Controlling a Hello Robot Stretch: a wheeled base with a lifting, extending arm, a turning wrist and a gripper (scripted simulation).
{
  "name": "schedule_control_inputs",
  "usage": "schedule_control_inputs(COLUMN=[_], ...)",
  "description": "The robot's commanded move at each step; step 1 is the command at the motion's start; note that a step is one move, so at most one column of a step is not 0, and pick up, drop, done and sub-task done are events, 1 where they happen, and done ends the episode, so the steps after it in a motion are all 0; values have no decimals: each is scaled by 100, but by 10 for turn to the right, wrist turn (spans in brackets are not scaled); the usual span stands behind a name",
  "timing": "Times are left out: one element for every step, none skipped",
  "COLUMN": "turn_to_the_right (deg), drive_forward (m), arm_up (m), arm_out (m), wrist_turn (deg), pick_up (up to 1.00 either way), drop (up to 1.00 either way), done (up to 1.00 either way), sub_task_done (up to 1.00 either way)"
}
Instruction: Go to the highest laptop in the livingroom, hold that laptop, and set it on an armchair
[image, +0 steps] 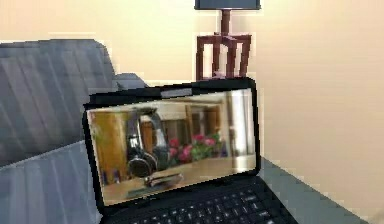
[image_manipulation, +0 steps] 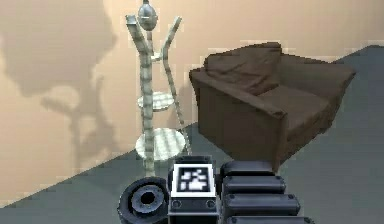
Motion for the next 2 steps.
schedule_control_inputs(turn_to_the_right=[-270, 450], drive_forward=[0, 0], arm_up=[0, 0], arm_out=[0, 0], wrist_turn=[0, 0], pick_up=[0, 0], drop=[0, 0], done=[0, 0], sub_task_done=[0, 0])
